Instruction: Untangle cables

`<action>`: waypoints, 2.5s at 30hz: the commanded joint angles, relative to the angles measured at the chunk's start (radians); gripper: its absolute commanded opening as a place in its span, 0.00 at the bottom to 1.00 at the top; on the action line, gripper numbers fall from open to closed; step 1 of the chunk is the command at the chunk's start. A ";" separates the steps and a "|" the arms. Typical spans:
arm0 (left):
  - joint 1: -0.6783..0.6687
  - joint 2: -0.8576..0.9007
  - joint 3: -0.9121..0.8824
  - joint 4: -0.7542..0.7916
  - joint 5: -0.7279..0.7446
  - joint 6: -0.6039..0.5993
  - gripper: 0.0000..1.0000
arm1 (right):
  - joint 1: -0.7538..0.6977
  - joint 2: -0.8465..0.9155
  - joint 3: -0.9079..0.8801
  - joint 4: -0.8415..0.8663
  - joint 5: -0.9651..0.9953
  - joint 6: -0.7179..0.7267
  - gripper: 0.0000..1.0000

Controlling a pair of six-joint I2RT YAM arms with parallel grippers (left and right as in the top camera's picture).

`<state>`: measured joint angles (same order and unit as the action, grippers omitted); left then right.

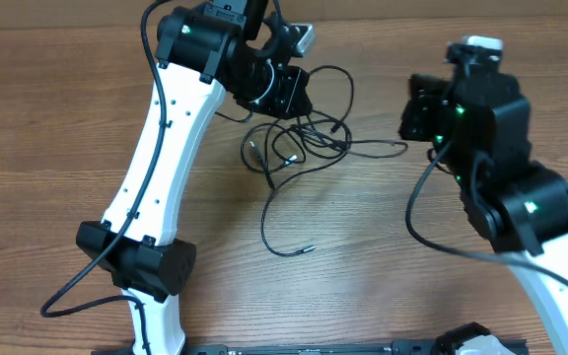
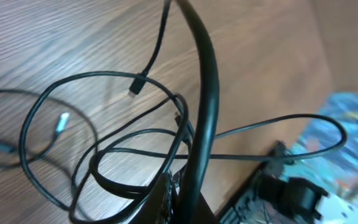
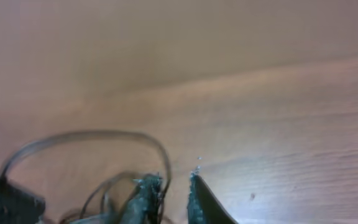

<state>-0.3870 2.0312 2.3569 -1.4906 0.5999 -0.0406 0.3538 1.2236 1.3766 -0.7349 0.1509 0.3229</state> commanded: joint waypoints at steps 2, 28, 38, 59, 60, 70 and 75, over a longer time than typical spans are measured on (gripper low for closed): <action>-0.002 0.002 0.029 0.047 -0.034 -0.077 0.04 | -0.003 0.067 0.012 -0.049 -0.131 0.140 0.29; -0.006 0.002 0.028 0.066 -0.336 -0.440 0.04 | -0.002 0.084 0.011 -0.233 -0.351 0.151 0.68; -0.013 0.003 0.028 0.063 -0.267 -0.446 0.04 | -0.002 0.087 0.011 -0.187 -0.388 0.153 0.74; -0.064 0.003 0.028 0.050 -0.109 -0.266 0.04 | -0.003 0.223 0.012 -0.013 -0.270 0.227 0.32; -0.064 0.003 0.028 0.050 -0.116 -0.265 0.04 | -0.003 0.217 0.012 -0.004 -0.270 0.227 0.25; -0.064 0.003 0.028 0.046 -0.315 -0.282 0.11 | -0.003 0.095 0.019 0.016 -0.135 0.220 0.04; -0.064 0.003 0.027 0.002 -0.518 -0.375 0.14 | -0.003 0.002 0.065 0.016 0.005 0.146 0.04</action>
<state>-0.4515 2.0312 2.3589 -1.4700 0.2684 -0.3531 0.3542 1.3033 1.3769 -0.7261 0.0147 0.5255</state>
